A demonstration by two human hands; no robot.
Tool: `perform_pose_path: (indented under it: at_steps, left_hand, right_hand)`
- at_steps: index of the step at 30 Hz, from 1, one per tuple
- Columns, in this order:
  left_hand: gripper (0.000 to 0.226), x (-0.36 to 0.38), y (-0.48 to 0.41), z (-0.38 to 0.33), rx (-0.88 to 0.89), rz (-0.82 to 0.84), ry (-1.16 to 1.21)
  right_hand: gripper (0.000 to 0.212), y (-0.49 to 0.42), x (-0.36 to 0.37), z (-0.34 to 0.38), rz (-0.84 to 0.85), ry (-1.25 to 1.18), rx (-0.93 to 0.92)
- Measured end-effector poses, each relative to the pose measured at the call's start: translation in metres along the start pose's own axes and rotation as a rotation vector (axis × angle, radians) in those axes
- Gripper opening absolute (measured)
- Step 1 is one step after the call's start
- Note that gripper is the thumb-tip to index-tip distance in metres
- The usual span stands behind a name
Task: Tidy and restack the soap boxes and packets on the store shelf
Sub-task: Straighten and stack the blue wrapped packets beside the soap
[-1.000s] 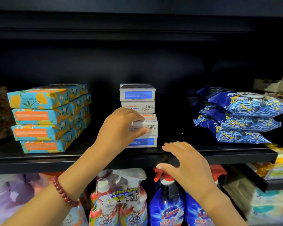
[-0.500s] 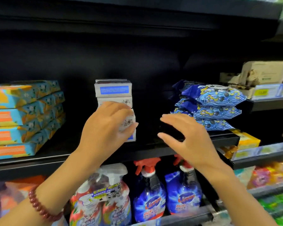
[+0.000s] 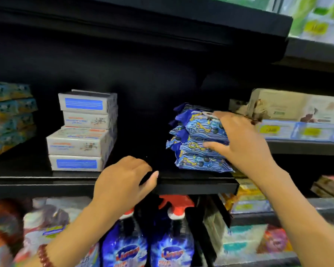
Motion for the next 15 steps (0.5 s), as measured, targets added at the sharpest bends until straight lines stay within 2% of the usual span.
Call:
perform_pose_path:
  at_steps: [6,9,11,13,15]
  left_hand:
    - [0.042,0.001,0.0,0.0,-0.055,-0.008,-0.008]
    - [0.041,-0.002,0.0,0.001,-0.103,-0.008,0.039]
    - [0.037,-0.012,-0.002,0.007,-0.222,-0.077,0.276]
    - [0.034,-0.023,-0.008,0.011,-0.358,-0.141,0.647]
    - [0.044,-0.03,-0.022,0.008,-0.459,-0.111,0.928]
  right_hand:
    - [0.065,0.007,-0.007,0.005,-0.252,-0.113,-0.058]
    - [0.062,0.014,-0.011,0.008,-0.321,-0.156,-0.119]
    - [0.061,0.019,-0.017,0.014,-0.381,-0.145,-0.177]
    - [0.057,0.026,-0.028,0.025,-0.481,-0.145,-0.246]
    - [0.05,0.033,-0.038,0.041,-0.588,-0.156,-0.309]
Point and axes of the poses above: each hand's wrist, its own y-axis away from the middle knuckle, its own x-axis out of the palm, z = x × y, the point moved 7 cm from there along -y, towards the middle knuckle, and after that the axes turned 2 degrees about -x, right-handed, at the moved point
